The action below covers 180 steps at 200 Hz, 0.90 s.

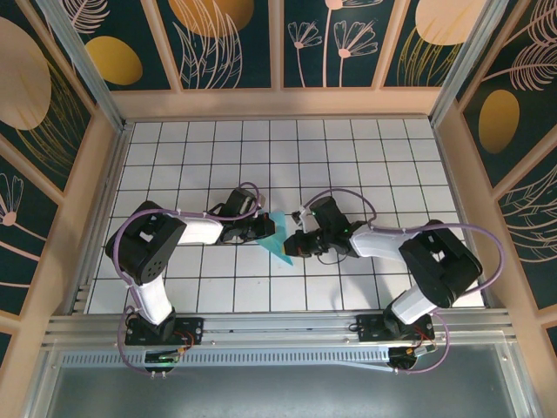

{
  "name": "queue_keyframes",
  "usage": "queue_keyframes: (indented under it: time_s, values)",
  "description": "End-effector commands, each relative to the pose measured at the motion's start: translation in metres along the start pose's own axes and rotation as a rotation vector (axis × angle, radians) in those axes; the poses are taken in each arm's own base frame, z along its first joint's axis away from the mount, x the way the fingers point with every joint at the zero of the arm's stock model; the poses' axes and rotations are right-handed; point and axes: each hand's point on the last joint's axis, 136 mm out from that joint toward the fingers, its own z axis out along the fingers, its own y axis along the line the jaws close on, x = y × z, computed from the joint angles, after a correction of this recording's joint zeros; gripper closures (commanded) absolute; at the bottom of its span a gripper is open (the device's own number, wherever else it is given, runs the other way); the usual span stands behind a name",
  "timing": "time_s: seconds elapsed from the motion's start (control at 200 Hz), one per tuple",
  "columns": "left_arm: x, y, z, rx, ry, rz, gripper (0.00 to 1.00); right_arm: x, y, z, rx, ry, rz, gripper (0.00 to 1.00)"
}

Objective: Fold a paper plane with a square sheet of paper (fold left side to right side)
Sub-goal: Fourth fold the wing at the center of the table.

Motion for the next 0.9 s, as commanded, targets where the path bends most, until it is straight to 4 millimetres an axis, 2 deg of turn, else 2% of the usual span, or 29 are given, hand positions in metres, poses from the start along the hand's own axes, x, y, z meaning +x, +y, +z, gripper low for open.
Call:
queue_keyframes:
  time_s: [0.0, 0.576, 0.816, 0.896]
  values:
    - [0.028, 0.054, 0.002, -0.201, 0.073, -0.049, 1.0, 0.005, 0.004, 0.007, -0.043, 0.015, 0.001, 1.0]
    - [0.028, 0.054, 0.003, -0.205, 0.07, -0.051, 1.0, 0.031, -0.011, 0.018, -0.023, 0.055, 0.044, 1.0]
    - [0.027, 0.055, 0.002, -0.209, 0.069, -0.05, 1.0, 0.033, -0.012, 0.02, -0.023, 0.057, 0.049, 1.0]
    - [0.027, 0.054, 0.002, -0.208, 0.068, -0.05, 1.0, 0.029, -0.007, 0.018, -0.036, 0.05, 0.042, 1.0]
